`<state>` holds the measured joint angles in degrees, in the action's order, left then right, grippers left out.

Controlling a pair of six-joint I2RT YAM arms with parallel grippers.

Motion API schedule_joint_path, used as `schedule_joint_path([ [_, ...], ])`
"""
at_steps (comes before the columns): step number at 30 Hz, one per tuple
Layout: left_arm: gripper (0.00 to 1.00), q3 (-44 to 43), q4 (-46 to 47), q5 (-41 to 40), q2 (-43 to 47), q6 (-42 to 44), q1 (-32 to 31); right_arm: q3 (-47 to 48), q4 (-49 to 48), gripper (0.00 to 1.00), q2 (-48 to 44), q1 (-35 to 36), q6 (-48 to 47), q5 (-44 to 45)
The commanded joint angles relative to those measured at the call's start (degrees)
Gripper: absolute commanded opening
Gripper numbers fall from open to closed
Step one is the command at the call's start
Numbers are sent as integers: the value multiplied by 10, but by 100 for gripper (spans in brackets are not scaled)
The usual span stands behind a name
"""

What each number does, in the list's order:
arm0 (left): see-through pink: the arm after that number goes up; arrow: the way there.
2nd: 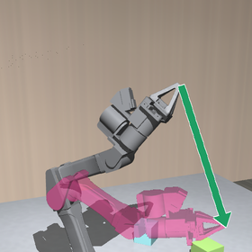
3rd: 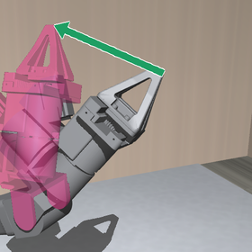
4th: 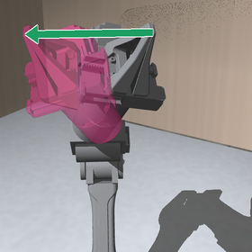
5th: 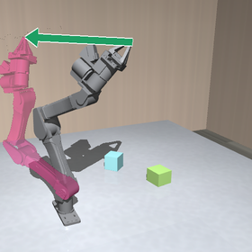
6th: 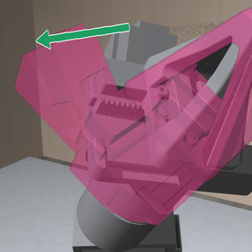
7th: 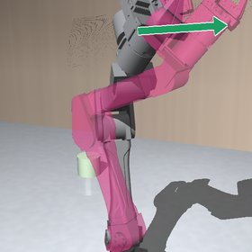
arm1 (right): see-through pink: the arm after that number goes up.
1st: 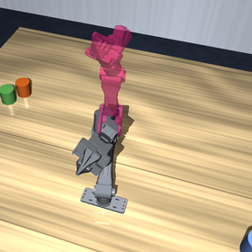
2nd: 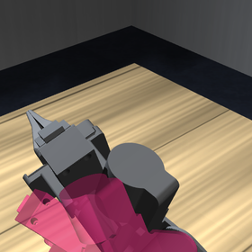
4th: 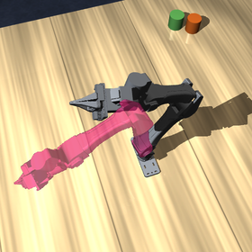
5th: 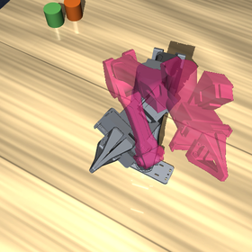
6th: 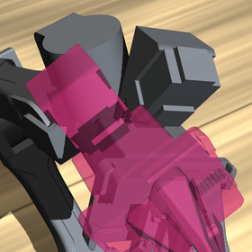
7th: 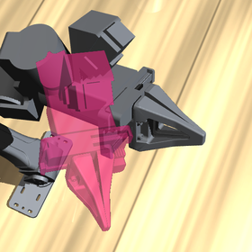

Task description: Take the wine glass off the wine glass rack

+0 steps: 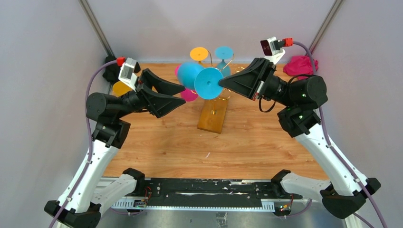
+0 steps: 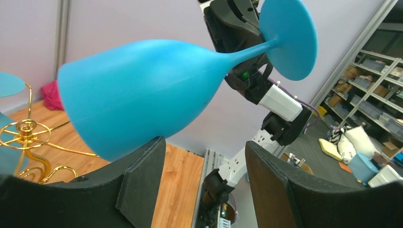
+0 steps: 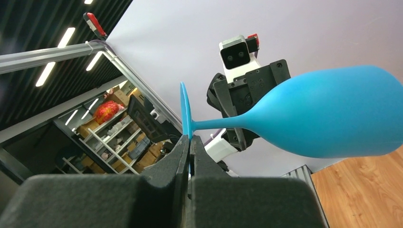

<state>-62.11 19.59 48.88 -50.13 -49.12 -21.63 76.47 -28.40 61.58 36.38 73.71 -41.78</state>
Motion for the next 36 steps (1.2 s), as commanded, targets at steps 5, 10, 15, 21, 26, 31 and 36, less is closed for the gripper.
schedule_joint_path([
  [5, 68, 24, 17, 18, 5, -4, -4, 66, 85, 0, -57, 7, -68, 6],
  [10, 67, 28, 17, 9, -2, -3, -4, 64, 106, 0, -59, 7, -63, 4],
  [15, 66, -2, 16, 2, -10, -5, -4, 19, 58, 0, -53, 7, -25, -1],
  [21, 66, -32, 16, -4, -8, -1, -4, -29, -6, 0, -44, 9, 18, 0],
  [26, 63, -38, 18, -8, -12, -10, -4, -71, -42, 0, -46, 15, 34, 3],
  [31, 46, -34, 36, -10, 23, -39, -4, -132, -57, 0, -62, 14, 41, 17],
  [36, 32, -34, 36, -12, 77, -59, -4, -172, -33, 0, -77, 14, 26, 34],
])
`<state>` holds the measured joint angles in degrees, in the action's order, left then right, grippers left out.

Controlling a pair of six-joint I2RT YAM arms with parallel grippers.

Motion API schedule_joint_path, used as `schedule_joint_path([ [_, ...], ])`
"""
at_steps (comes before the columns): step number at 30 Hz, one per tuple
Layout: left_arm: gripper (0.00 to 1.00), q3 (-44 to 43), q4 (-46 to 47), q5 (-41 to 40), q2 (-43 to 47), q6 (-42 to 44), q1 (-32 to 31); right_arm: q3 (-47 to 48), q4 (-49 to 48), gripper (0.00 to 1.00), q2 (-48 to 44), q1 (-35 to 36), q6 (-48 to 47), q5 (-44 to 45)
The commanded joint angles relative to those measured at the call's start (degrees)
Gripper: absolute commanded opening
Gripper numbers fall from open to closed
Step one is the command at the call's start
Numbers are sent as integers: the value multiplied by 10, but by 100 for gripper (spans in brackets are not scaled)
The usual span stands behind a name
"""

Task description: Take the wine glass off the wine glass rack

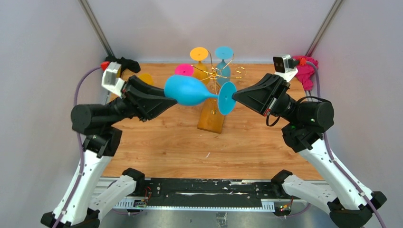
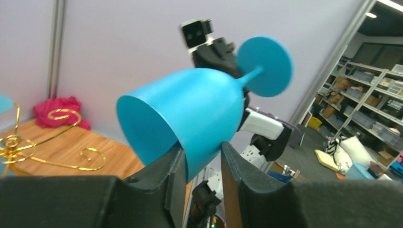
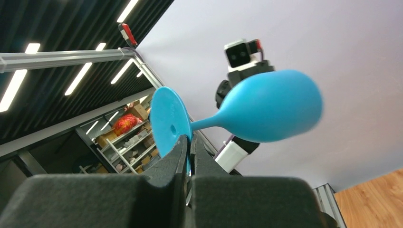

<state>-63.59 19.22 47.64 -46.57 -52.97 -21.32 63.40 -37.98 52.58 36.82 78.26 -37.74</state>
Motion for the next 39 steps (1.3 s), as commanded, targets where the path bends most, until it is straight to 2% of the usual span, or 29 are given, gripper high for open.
schedule_joint_path([
  [1, 30, -18, 40, 0, 47, -24, -7, -42, 72, 0, 13, 10, -24, -5],
  [7, 29, -6, 39, 0, 84, -47, -7, -39, 95, 0, 40, 11, -24, -18],
  [14, 30, 19, 39, 6, 83, -51, -7, -17, 90, 0, 76, 32, -29, -29],
  [19, 4, 22, 35, 5, 66, -53, -7, -12, 86, 0, 79, 38, -30, -29],
  [22, 0, 0, -74, -27, 59, 11, -7, -12, 88, 0, 64, 38, -36, -22],
  [23, 0, -17, -136, -50, 57, 33, -7, -13, 91, 0, 58, 39, -39, -18],
  [24, 0, -38, -209, -78, 56, 91, -7, -13, 93, 0, 51, 37, -45, -14],
  [26, 0, -87, -328, -142, 53, 164, -7, -6, 126, 13, 30, 37, -77, 3],
  [27, 0, -110, -368, -176, 53, 188, -7, 0, 153, 37, 17, 37, -100, 17],
  [29, 0, -151, -427, -230, 51, 215, -7, 10, 226, 63, -18, 37, -159, 56],
  [30, 0, -174, -456, -260, 48, 225, -7, 18, 247, 70, -34, 38, -176, 79],
  [32, 0, -225, -525, -324, 33, 243, -7, 43, 325, 74, -58, 38, -249, 124],
  [34, 0, -293, -633, -408, -1, 264, -7, 70, 423, 76, -80, 37, -301, 180],
  [36, 0, -326, -702, -483, -22, 273, -7, 90, 482, 76, -93, 38, -341, 213],
  [39, 0, -343, -796, -644, -44, 282, -7, 127, 548, 75, -97, 38, -391, 245],
])
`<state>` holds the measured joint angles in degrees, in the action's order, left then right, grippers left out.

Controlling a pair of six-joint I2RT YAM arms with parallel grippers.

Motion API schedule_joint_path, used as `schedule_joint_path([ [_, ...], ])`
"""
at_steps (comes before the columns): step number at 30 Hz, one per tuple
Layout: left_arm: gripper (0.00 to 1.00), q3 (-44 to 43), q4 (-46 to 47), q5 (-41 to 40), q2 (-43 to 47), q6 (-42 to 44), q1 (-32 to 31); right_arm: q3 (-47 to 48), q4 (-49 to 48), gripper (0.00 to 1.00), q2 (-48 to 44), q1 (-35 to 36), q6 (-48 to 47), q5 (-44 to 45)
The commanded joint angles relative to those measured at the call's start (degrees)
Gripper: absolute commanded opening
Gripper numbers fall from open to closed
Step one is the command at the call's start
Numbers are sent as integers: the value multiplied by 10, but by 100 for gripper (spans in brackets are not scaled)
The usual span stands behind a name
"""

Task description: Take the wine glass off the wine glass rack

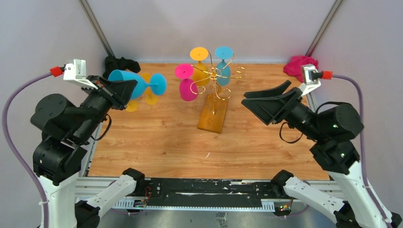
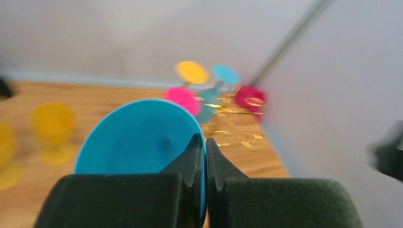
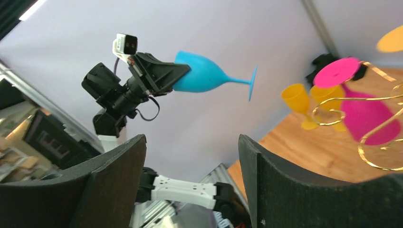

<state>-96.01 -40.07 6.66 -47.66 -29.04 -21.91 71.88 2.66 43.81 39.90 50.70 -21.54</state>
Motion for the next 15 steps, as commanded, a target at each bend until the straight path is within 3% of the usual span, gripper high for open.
schedule_joint_path([
  [1, 0, -17, -237, -297, -41, 45, -1, 54, 158, 75, -8, 6, -127, 92],
  [4, 0, -12, -307, -363, -70, 44, -1, 83, 208, 73, 3, 6, -156, 122],
  [8, 0, 60, -321, -333, -99, 20, -1, 114, 260, 74, 33, 7, -194, 138],
  [11, 0, 121, -302, -342, -121, 3, -1, 114, 275, 77, 42, 6, -221, 149],
  [15, 0, 166, -208, -281, -165, 2, 11, 100, 278, 80, 39, 7, -247, 170],
])
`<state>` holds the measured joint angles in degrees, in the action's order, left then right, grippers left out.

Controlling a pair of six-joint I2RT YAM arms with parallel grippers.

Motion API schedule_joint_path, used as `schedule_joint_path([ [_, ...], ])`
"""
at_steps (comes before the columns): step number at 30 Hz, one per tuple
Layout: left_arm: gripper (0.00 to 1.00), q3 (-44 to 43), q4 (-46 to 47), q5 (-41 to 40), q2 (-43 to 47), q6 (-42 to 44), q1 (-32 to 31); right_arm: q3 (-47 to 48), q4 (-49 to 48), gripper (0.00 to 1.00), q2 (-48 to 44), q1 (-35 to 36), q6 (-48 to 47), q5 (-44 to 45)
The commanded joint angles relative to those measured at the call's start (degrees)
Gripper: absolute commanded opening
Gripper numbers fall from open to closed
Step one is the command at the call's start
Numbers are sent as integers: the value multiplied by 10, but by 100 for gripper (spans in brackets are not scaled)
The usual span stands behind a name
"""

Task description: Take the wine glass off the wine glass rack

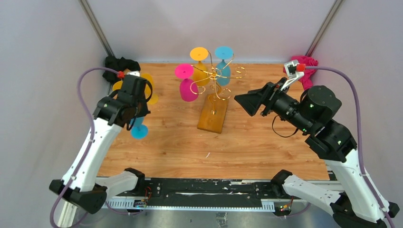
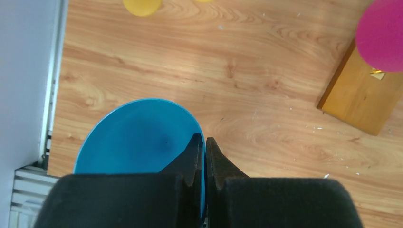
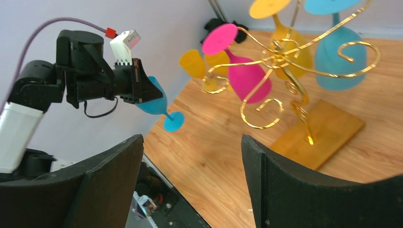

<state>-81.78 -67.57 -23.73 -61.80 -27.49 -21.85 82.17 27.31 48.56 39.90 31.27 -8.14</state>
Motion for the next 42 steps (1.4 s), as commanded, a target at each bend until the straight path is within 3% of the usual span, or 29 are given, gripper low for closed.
schedule_joint_path([
  [1, 0, 32, 90, 44, -39, -11, 21, -3, 32, 81, -8, 7, -59, 40],
  [7, 0, 65, 187, 116, -120, -7, 111, -5, 48, 81, -5, 4, -86, 77],
  [13, 0, 58, 229, 102, -177, -6, 140, -6, 48, 82, 0, -1, -100, 116],
  [33, 0, 167, 418, 26, -202, -9, 143, -64, -28, 80, -12, -12, -108, 100],
  [42, 0, 175, 446, 9, -231, -6, 143, -82, -44, 80, -12, -14, -101, 90],
])
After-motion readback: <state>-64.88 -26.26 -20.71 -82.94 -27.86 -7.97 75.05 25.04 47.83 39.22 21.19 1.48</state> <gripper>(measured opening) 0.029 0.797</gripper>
